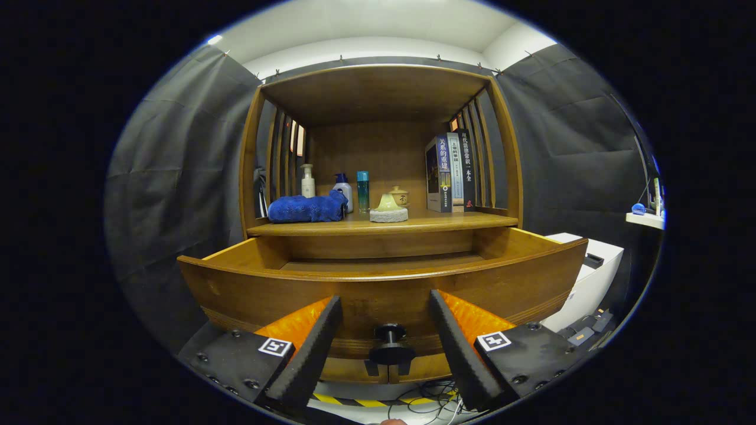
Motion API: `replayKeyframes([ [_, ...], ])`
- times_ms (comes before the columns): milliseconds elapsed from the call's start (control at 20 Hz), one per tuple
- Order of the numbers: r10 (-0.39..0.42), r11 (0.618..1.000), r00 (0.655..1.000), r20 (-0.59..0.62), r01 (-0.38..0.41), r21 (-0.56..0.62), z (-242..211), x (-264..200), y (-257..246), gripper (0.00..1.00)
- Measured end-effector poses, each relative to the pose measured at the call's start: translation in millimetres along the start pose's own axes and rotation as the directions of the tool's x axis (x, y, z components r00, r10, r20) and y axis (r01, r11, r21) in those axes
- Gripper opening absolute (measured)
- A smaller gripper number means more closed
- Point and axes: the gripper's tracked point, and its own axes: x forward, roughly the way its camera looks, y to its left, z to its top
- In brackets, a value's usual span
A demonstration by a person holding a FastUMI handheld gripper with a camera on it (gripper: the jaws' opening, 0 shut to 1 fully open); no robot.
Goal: Pull open the drawer, take out the items inside it, and place them on the countertop above the cabinet.
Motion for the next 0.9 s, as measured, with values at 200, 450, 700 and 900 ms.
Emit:
replayKeyframes([
  [200,-0.002,1.000,1.000,0.025,0.002,0.012,11,24,0,0.98],
  [450,-0.006,1.000,1.000,0.002,0.006,0.012,13,53,1,0.98],
  [700,-0.007,1.000,1.000,0.002,0.007,0.004,17,81,1,0.98],
  [900,-0.009,1.000,1.000,0.004,0.009,0.016,19,103,2,0.98],
])
